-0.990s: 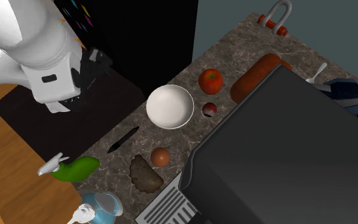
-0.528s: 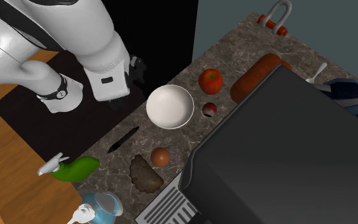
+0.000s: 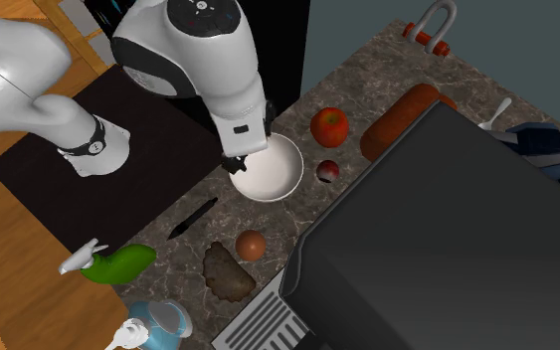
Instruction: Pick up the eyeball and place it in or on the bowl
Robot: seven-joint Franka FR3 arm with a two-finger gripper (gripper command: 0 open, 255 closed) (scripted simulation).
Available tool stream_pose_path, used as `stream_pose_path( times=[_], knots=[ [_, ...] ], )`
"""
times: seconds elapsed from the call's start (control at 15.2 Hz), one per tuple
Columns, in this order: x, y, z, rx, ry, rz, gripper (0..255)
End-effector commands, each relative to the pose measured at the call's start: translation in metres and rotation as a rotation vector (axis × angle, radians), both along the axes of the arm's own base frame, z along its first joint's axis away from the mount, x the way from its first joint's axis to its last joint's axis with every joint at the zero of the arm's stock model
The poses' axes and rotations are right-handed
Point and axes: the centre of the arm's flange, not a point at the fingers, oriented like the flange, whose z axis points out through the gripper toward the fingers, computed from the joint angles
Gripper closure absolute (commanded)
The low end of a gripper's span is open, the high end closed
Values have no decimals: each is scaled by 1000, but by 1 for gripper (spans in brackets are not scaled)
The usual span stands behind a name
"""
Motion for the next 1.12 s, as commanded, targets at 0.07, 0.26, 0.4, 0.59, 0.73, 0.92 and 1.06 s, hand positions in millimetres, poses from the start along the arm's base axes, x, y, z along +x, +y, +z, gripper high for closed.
stream_pose_path(
  times=[0.07,0.26,0.4,0.59,0.73,0.92,1.06],
  knots=[
    [21,26,-17,-4,-21,-10,0],
    [42,52,-38,-10,-39,-20,0],
    [56,68,-51,-14,-52,-26,0],
    [78,93,-72,-20,-71,-35,0],
    [93,110,-85,-24,-83,-41,0],
    [113,131,-102,-30,-100,-49,0],
    [114,131,-112,-30,-100,-49,0]
  ],
)
